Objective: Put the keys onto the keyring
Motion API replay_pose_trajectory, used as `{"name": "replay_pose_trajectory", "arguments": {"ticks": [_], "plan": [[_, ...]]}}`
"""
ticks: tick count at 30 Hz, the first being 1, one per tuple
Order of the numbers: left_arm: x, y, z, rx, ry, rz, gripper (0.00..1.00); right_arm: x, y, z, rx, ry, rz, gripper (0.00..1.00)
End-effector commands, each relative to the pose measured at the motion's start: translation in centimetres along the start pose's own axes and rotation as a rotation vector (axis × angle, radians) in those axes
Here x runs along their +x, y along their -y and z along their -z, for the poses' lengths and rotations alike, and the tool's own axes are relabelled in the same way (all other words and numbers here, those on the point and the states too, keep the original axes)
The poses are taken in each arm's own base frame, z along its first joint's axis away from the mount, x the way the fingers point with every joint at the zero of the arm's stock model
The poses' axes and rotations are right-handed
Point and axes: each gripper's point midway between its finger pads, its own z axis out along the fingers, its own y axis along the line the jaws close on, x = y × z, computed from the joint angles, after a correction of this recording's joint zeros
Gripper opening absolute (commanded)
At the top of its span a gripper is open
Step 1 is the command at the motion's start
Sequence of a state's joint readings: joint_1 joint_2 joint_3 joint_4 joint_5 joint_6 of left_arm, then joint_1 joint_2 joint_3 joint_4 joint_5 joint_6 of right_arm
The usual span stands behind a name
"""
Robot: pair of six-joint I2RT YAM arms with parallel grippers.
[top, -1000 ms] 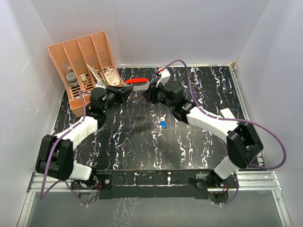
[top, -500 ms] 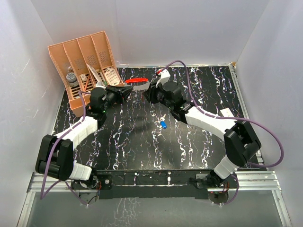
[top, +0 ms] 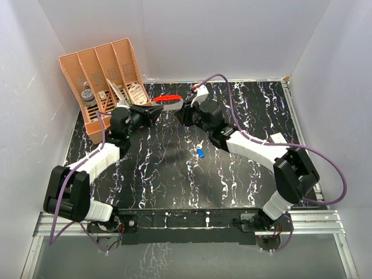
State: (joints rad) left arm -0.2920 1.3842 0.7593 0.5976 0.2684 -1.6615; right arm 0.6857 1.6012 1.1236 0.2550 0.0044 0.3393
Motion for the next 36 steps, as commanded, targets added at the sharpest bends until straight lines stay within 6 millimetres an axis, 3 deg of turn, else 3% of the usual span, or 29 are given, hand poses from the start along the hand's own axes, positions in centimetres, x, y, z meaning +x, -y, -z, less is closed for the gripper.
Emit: {"name": "replay_pose_trajectory", "arguments": {"ticks": [1,19,34,36], "plan": [[1.3,3.5,1.0,0.095,-0.038,-0.019,0.00,-4.8,-1.7,0.4,-0.043,0.143,0.020,0.23],[1.3,2.6,0.5,0.082,-0.044,-0.008,0.00,-5.1,-2.6,0.3,-0.097,0.155,0.034,0.23],[1.4,1.7,0.6,0.069,-0.046,-0.004,0.00,-6.3,-2.8,1.1,-0.093,0.196,0.063,0.10],[1.2,0.8,0.1,0.045,-0.046,0.000,0.00,-6.4,-2.8,1.2,-0.091,0.199,0.067,0.09]]}}
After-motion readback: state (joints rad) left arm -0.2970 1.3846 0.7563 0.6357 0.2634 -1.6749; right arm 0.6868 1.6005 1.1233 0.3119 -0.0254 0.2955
